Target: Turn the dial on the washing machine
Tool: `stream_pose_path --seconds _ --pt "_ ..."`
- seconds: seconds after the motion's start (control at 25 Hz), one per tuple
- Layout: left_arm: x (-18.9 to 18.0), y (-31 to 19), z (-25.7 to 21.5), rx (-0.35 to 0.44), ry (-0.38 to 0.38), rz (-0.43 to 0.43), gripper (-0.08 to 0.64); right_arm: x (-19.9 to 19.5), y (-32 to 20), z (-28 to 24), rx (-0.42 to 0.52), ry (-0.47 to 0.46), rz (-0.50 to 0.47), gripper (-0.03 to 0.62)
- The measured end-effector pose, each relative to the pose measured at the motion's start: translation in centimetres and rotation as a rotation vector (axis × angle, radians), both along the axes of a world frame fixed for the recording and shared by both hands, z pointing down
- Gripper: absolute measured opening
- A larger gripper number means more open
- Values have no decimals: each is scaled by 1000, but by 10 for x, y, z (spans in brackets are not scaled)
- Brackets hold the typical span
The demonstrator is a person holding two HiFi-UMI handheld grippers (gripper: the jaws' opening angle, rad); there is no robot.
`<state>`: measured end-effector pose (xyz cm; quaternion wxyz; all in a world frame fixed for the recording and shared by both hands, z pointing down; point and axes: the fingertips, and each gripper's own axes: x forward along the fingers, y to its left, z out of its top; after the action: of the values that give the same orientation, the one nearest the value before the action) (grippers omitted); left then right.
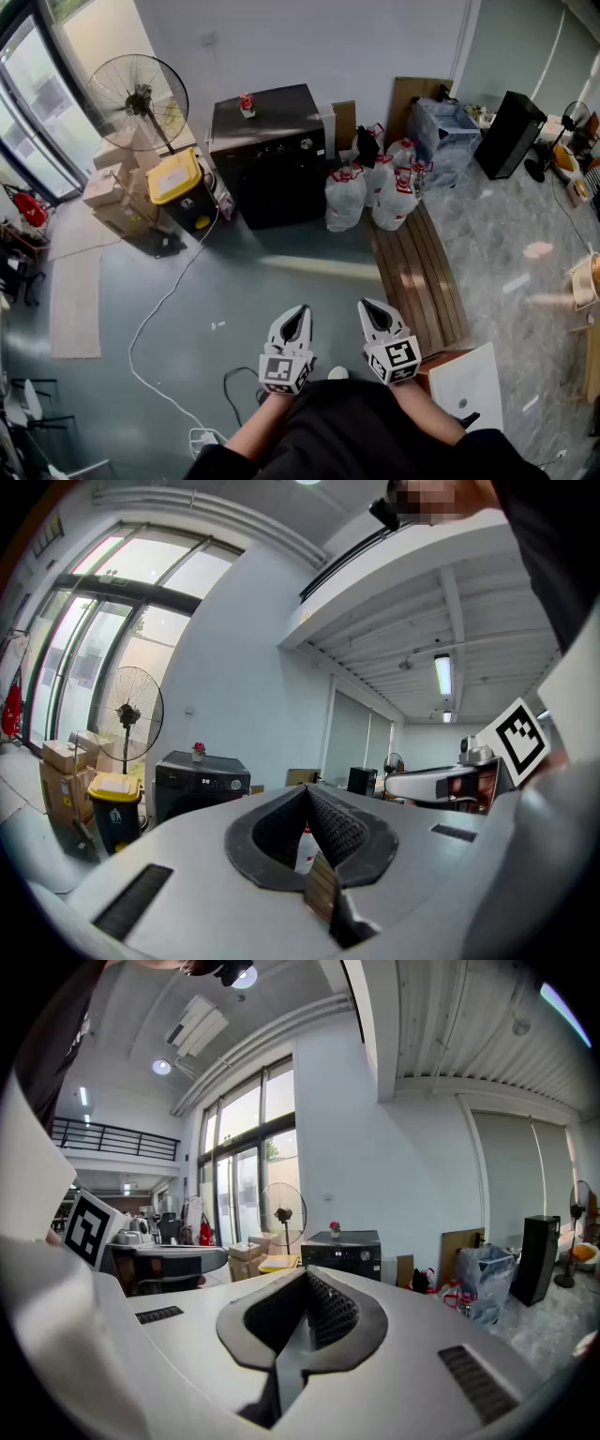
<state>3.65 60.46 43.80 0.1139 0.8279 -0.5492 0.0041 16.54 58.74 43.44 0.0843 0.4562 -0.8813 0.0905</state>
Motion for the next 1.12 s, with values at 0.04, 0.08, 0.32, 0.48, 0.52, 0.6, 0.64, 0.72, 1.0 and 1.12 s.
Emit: stream_pose_path --seconds 0.04,0.08,0.32,0.48,0.52,0.6,0.64,0.72,1.0,1.12 --pt "2 -1 -1 3 -4 -2 4 3 -2 0 3 -6 6 -2" --pt "3 -3 -3 6 -7 -3 5 6 -4 -1 7 -13 12 -2" --pt "13 -1 -3 28 -8 15 3 18 -5 -9 45 -39 20 -2" --pt "7 0 -8 47 6 4 5 22 0 -13 56 -52 19 0" --pt "5 0 -7 48 7 -1 5 23 1 -11 53 -52 18 0" --pt "2 1 -6 49 6 -8 5 26 3 -8 42 -51 18 0" --pt "1 1 -7 50 4 -10 5 28 3 -7 39 -55 21 0" --pt "0 2 -9 57 -1 -10 5 32 4 -11 55 -80 33 2" --pt "0 5 1 19 -13 -9 155 34 2 1 -6 -85 24 210" --pt "-3 8 2 18 -17 -12 160 30 6 12 -38 -88 4 219"
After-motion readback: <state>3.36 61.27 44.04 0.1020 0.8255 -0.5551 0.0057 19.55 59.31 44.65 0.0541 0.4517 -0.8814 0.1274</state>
